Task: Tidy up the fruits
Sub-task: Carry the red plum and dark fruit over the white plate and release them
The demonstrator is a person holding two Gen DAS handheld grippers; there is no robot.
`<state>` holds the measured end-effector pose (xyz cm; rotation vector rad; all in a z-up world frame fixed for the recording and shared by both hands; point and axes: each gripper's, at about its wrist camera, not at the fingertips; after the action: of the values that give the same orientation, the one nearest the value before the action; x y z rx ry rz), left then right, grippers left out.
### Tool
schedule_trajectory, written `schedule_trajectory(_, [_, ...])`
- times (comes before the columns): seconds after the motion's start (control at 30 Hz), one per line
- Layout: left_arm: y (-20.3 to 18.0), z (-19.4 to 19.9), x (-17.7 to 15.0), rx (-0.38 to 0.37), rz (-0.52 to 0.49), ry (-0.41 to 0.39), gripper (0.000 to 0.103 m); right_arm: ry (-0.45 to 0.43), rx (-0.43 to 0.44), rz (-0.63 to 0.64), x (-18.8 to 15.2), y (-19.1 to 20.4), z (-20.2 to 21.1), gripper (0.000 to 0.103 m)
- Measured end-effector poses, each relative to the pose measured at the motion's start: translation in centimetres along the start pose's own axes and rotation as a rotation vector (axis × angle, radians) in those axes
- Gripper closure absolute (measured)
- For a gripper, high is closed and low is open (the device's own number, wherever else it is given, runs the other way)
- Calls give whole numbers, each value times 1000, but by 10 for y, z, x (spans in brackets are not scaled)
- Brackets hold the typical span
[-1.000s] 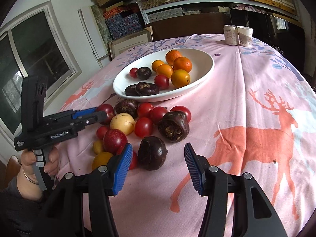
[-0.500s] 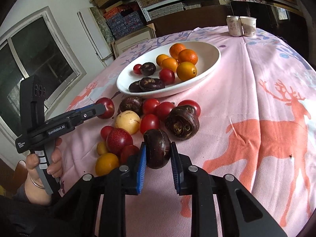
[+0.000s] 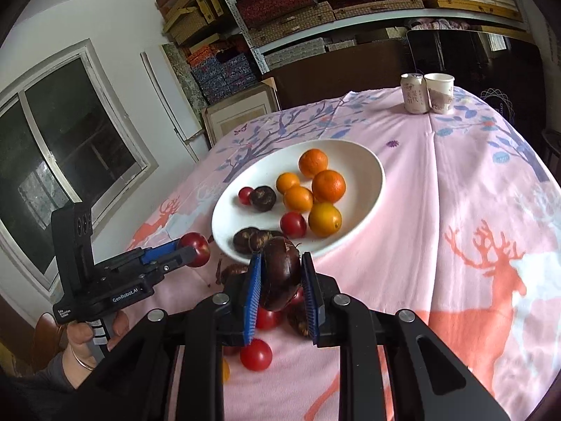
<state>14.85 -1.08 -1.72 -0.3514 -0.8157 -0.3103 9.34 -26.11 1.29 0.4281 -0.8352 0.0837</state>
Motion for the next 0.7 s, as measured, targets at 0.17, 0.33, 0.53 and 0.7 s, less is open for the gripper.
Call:
schedule_trajectory(0.17, [-1, -25, 32, 40, -13, 3, 66, 6, -13, 28, 43, 10, -38, 80])
schedule_trajectory(0.33, [2, -55, 46, 65, -8, 57, 65, 20, -7, 21, 65, 14, -78, 78])
schedule_trajectory(0.53, [7, -44, 41, 90, 2, 22, 41, 8, -14, 10, 60, 15, -71, 66])
schedule_trajectory(0.7, [4, -9, 11, 59, -34, 26, 38, 37, -32, -8, 20, 7, -41, 63])
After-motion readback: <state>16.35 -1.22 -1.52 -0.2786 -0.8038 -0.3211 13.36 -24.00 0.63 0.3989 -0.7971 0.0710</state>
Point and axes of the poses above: each gripper's, at about its wrist camera, not at the fingertips, and z roughly against the way its jaws point, y to its left, x to its top, and after that the axes turned 2 degrees about z, right-handed
